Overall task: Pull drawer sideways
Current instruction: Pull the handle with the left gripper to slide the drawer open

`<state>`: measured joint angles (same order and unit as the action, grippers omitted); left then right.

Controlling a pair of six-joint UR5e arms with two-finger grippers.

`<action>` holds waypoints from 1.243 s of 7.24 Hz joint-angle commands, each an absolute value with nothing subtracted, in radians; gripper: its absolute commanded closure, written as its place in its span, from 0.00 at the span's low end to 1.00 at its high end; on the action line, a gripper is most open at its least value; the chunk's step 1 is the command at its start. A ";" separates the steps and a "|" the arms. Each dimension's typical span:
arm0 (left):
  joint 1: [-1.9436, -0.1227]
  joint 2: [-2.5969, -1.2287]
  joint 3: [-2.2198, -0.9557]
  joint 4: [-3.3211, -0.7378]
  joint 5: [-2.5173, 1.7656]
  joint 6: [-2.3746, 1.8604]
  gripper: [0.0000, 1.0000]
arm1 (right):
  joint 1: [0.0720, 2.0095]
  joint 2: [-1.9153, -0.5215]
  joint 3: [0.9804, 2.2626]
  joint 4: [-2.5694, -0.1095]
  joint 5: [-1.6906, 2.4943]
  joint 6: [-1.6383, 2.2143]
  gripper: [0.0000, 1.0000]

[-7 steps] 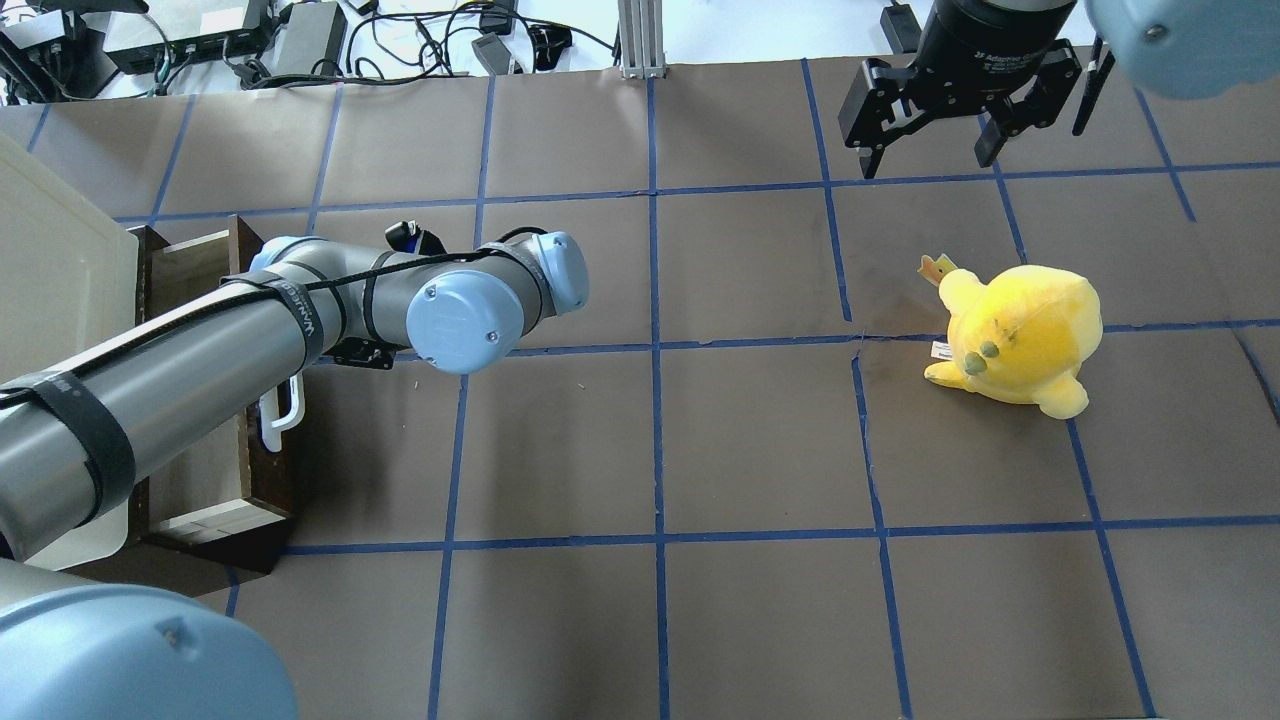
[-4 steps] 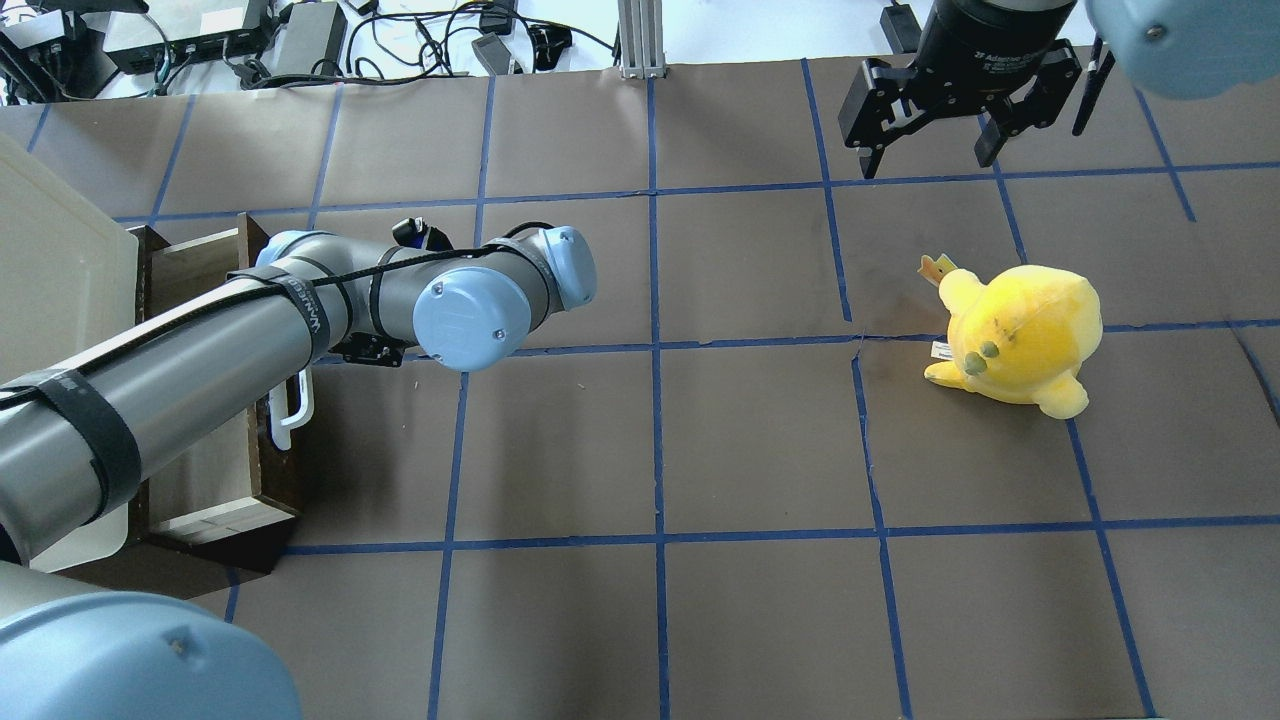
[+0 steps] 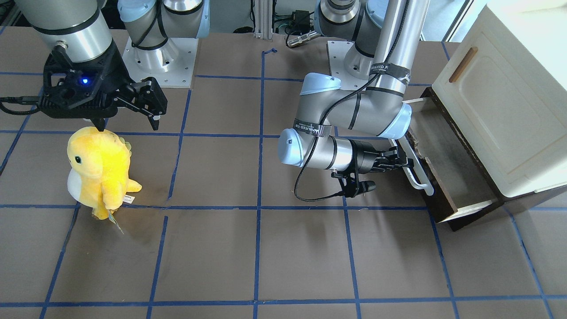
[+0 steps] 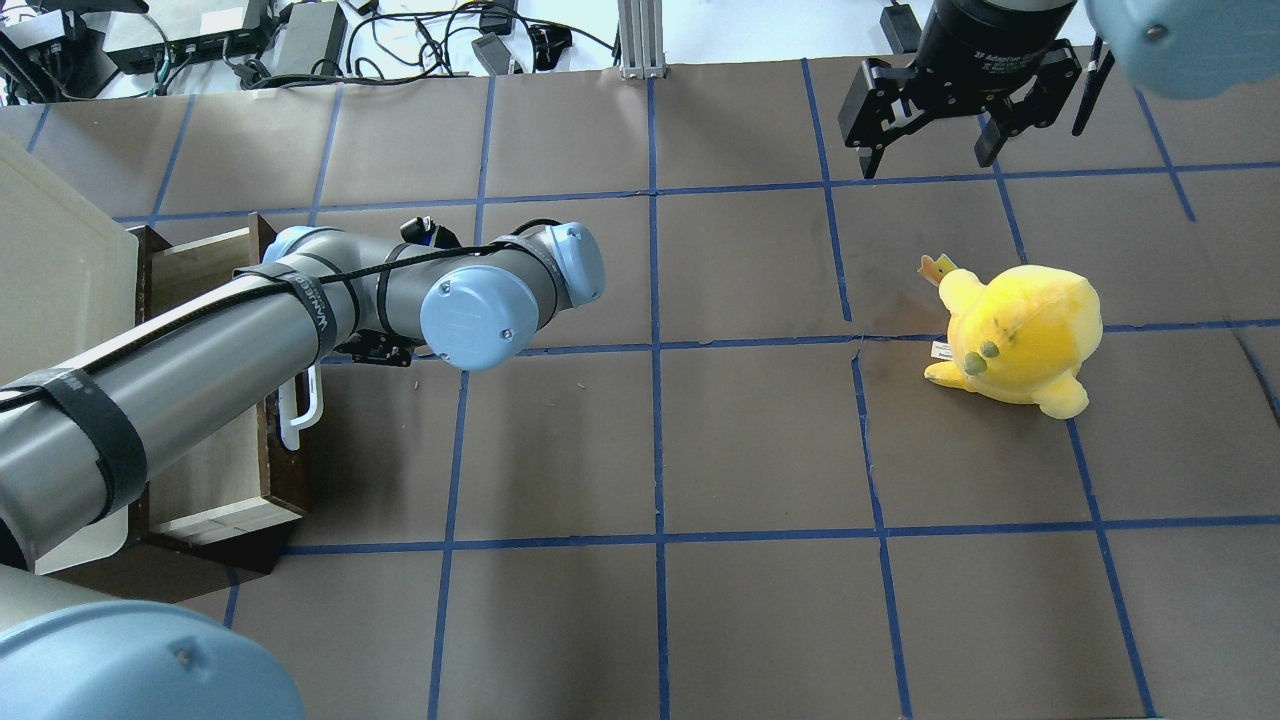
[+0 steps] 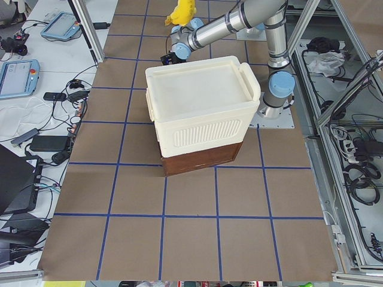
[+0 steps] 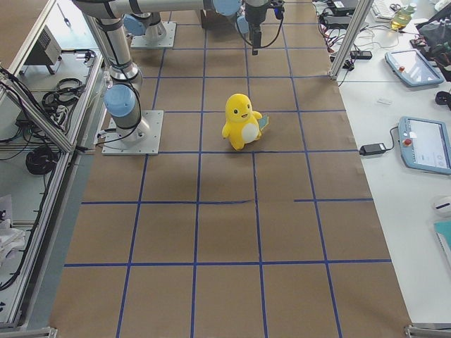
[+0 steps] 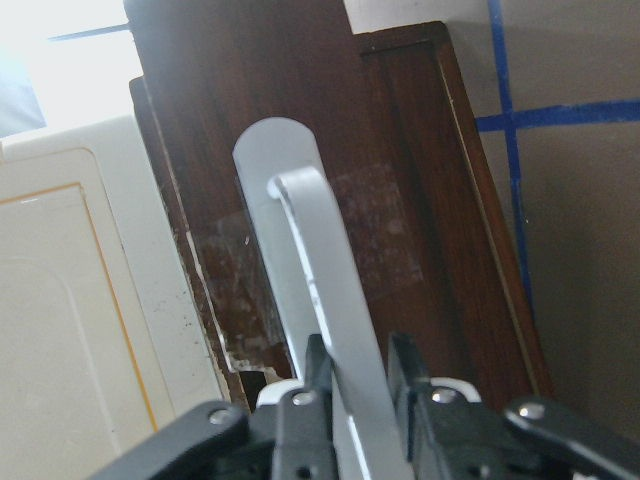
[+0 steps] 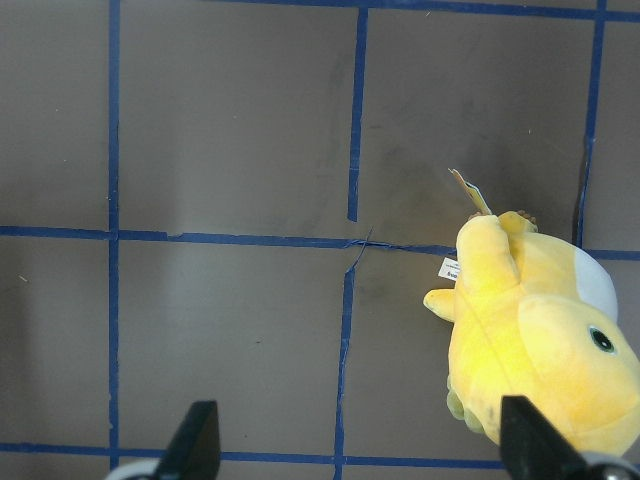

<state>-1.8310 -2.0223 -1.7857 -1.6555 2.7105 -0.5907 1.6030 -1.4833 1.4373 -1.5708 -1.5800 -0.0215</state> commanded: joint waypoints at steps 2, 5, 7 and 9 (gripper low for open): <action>-1.833 -2.025 -1.787 -1.658 2.718 -0.586 0.10 | 1.603 -1.483 1.437 -1.571 -1.580 -0.021 0.00; -1.839 -2.004 -1.784 -1.654 2.711 -0.554 0.00 | 1.603 -1.483 1.437 -1.571 -1.580 -0.021 0.00; -1.851 -1.933 -1.716 -1.654 2.610 -0.447 0.00 | 1.603 -1.483 1.437 -1.571 -1.580 -0.021 0.00; -1.844 -1.875 -1.573 -1.660 2.330 -0.347 0.01 | 1.603 -1.483 1.437 -1.571 -1.580 -0.021 0.00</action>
<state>-1.8490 -1.9130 -1.6567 -1.6576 2.5098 -0.4061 1.6030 -1.4835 1.4373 -1.5708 -1.5800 -0.0215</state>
